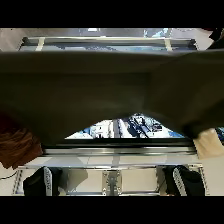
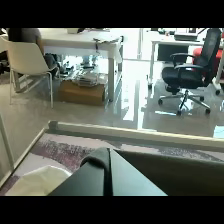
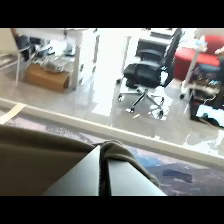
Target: Fold the shirts.
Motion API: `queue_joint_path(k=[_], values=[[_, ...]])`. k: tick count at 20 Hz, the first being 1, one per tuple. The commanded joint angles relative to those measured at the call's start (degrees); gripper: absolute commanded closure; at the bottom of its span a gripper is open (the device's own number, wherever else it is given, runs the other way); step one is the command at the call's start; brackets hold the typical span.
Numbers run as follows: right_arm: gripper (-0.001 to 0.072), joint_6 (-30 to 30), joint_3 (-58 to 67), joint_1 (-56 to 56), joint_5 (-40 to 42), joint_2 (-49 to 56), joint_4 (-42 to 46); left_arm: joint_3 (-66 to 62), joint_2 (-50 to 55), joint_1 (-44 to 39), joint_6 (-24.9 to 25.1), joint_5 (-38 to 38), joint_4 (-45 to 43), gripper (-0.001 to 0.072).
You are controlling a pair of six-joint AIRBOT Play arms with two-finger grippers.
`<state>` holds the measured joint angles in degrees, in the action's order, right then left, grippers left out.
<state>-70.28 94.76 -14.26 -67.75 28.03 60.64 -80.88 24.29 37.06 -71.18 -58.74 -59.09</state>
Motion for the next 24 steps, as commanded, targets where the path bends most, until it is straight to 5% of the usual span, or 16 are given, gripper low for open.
queue_joint_path(k=[1, 7, 10, 14, 19, 21, 24], values=[[0.0704, -1.7, 6.2, 0.0, -2.6, 6.7, 1.7, -10.4, 10.4, -0.2, 0.9, -5.2, 1.6, 0.07], [0.0702, -0.3, 6.1, 0.5, -16.1, 35.3, -16.2, -9.9, 32.2, -13.1, 3.1, -14.2, 2.2, 0.07], [0.0702, 1.0, 6.1, 5.0, -15.5, 49.5, -12.6, -9.9, 45.9, -22.8, 3.0, -15.5, -8.5, 0.0699], [0.0702, 0.7, 6.1, 10.9, -2.7, 67.5, -2.6, -9.9, 65.1, -29.9, 1.5, -4.6, -20.9, 0.0699], [0.0702, -2.8, 6.2, 11.8, 18.6, 78.3, -3.4, -10.0, 77.1, -34.9, -7.1, 15.7, -33.6, 0.0699], [0.0702, -2.8, 7.0, 11.2, 19.7, 78.2, -2.7, -10.0, 76.8, -35.5, -7.1, 18.5, -33.5, 0.0698], [0.0703, -2.7, 12.4, 10.7, 8.1, 77.5, 3.5, -9.9, 73.9, -35.5, -7.1, 14.8, -33.5, 0.0698]])
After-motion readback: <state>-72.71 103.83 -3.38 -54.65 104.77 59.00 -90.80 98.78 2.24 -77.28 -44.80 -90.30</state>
